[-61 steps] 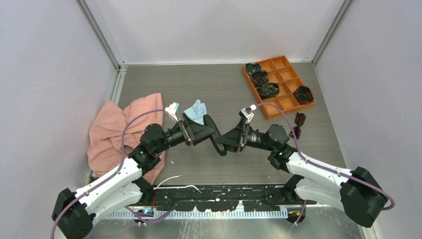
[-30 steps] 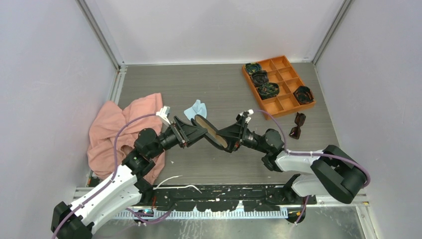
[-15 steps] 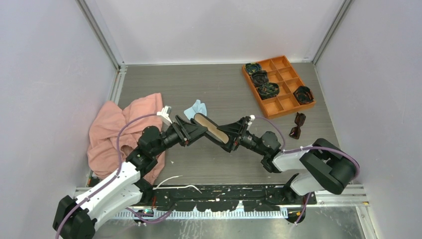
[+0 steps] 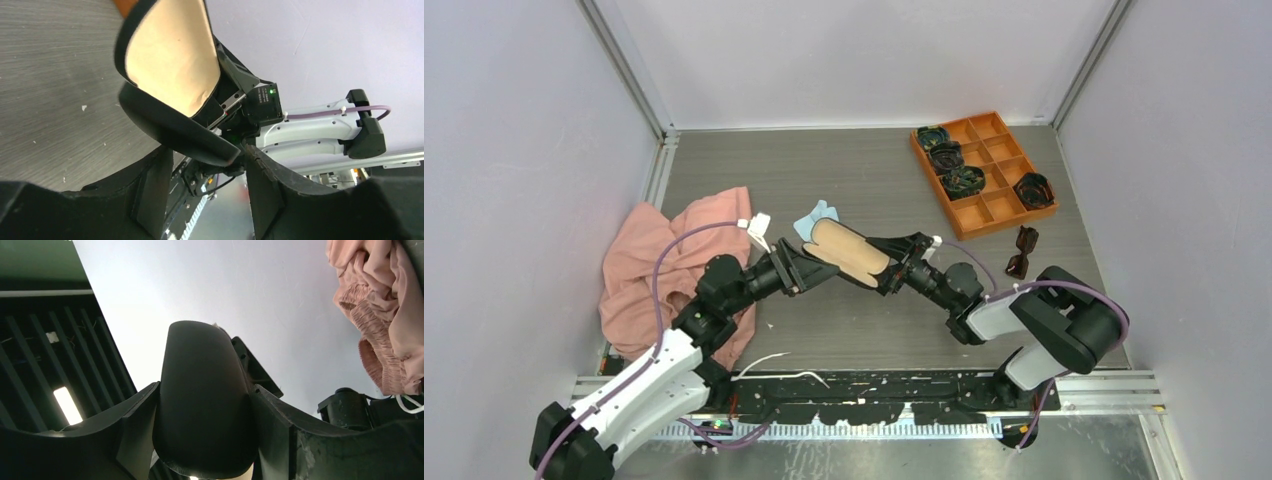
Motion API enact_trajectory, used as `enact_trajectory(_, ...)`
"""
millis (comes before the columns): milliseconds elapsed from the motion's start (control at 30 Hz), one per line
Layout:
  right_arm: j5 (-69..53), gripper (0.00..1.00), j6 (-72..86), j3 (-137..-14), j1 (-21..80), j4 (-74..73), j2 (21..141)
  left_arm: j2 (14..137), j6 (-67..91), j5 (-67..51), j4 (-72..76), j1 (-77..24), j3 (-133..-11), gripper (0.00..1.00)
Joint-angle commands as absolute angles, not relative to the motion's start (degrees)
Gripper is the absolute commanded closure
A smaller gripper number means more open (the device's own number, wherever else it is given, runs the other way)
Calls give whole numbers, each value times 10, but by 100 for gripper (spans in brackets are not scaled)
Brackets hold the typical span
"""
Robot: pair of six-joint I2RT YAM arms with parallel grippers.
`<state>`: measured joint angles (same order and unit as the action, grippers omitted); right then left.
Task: Organize the sunglasses
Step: Open the sunglasses case, then place the sunglasses case at the center of the board.
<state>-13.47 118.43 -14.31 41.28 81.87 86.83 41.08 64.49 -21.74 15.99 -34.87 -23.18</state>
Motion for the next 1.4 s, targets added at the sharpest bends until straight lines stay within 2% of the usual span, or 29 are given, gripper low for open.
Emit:
enact_trajectory(0, -119, 49, 1274, -159, 412, 821, 879, 401, 594, -236, 179, -348, -274, 100)
enact_trajectory(200, -121, 47, 1281, -164, 412, 821, 879, 413, 591, -249, 206, -348, -269, 100)
enact_trajectory(367, -126, 42, 1261, -161, 413, 819, 874, 416, 594, -240, 195, -347, -269, 100)
enact_trajectory(533, -121, 44, 1241, -142, 412, 819, 874, 412, 599, -218, 121, -347, -297, 99)
enact_trajectory(600, -124, 45, 1227, -137, 412, 818, 876, 410, 598, -209, 60, -347, -324, 90)
enact_trajectory(667, -129, 47, 1211, -132, 411, 812, 875, 410, 597, -212, 9, -347, -352, 73)
enact_trajectory(767, -139, 47, 1176, -127, 406, 774, 863, 396, 596, -212, -56, -346, -382, 42)
enact_trajectory(833, -147, 48, 1143, -124, 396, 733, 846, 380, 592, -197, -95, -346, -398, 33)
enact_trajectory(1000, -166, 48, 999, -141, 356, 542, 754, 355, 575, -170, -182, -345, -429, 29)
enact_trajectory(1067, -159, 48, 896, -171, 341, 366, 704, 353, 571, -168, -202, -345, -430, 30)
enact_trajectory(1133, -147, 47, 801, -209, 333, 259, 672, 352, 574, -169, -208, -345, -424, 30)
enact_trajectory(1233, -189, 44, 717, -237, 310, 212, 685, 353, 584, -174, -205, -345, -411, 30)
enact_trajectory(1367, -284, 44, 627, -287, 287, 169, 773, 360, 583, -171, -212, -344, -407, 30)
